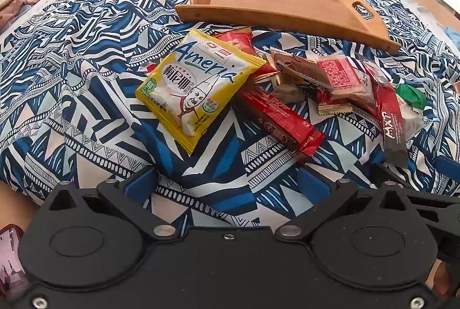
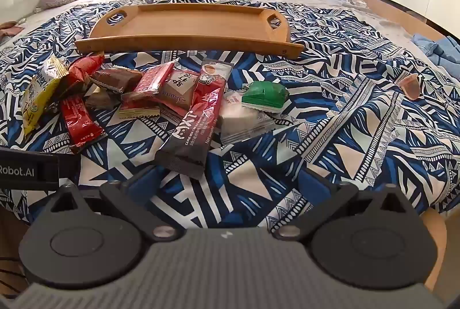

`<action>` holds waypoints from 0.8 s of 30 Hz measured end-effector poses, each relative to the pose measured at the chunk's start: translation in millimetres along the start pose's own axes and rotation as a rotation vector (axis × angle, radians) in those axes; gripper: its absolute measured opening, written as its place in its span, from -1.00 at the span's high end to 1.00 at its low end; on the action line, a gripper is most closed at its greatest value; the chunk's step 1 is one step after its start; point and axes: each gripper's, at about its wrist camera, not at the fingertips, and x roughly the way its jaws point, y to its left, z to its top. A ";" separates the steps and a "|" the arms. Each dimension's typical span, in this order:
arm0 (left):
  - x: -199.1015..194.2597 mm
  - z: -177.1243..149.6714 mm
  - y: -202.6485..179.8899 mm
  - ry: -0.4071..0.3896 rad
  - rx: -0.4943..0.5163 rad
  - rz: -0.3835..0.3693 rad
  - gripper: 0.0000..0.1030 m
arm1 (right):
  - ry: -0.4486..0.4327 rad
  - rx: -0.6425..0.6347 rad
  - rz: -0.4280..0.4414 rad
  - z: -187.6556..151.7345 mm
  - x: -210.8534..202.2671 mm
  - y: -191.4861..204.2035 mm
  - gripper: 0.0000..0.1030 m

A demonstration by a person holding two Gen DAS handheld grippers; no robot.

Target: Organize snacks

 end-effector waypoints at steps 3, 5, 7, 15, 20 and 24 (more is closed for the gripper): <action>0.0 -0.1 0.0 -0.002 0.001 0.000 -1.00 | 0.000 -0.002 -0.001 0.8 0.5 0.0 -1.00; -0.1 -0.2 0.0 -0.002 0.001 0.000 -1.00 | -0.001 -0.001 -0.001 0.9 0.5 0.1 -1.00; -0.4 -0.9 0.0 -0.002 0.001 0.001 -1.00 | -0.002 -0.001 0.000 0.6 0.4 0.1 -1.00; -0.1 -0.6 -0.1 0.003 0.001 0.001 -1.00 | 0.005 -0.001 -0.001 1.5 0.8 0.1 -1.00; -0.1 -0.6 -0.2 0.004 0.001 0.001 -1.00 | 0.007 -0.002 -0.001 0.5 0.0 0.3 -1.00; -0.1 -0.7 -0.2 0.005 0.001 0.001 -1.00 | 0.007 -0.002 -0.001 0.5 0.0 0.3 -1.00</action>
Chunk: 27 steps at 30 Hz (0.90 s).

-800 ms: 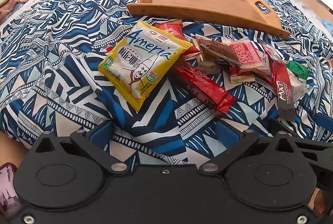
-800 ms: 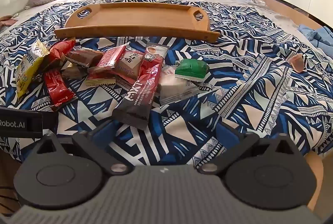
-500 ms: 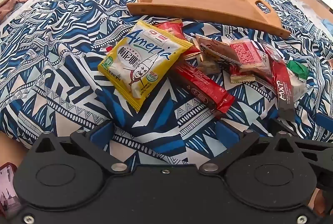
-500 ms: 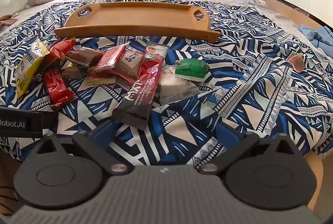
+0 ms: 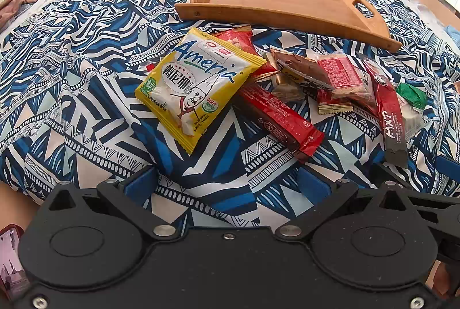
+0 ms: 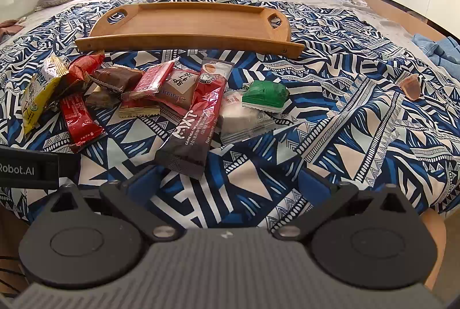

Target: Organize snacks

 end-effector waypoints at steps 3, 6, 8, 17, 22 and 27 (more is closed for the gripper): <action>0.1 0.2 -0.1 0.002 0.000 0.000 -1.00 | -0.001 0.000 0.000 -0.1 -0.1 0.0 -1.00; 2.2 -0.8 0.3 0.004 0.001 0.003 -1.00 | -0.003 -0.002 -0.001 -0.3 -0.1 0.2 -1.00; 2.3 -0.5 0.4 0.004 0.000 0.002 -1.00 | -0.003 -0.003 -0.002 -1.4 0.0 1.1 -1.00; 2.0 0.1 0.2 0.006 0.001 0.002 -1.00 | -0.002 -0.004 -0.003 -0.4 -0.3 0.6 -1.00; 1.9 0.4 0.2 0.006 0.001 0.003 -1.00 | -0.002 -0.004 -0.003 -0.5 -0.3 0.6 -1.00; 1.9 0.3 0.1 0.006 0.001 0.003 -1.00 | -0.002 -0.004 -0.003 -0.5 -0.3 0.6 -1.00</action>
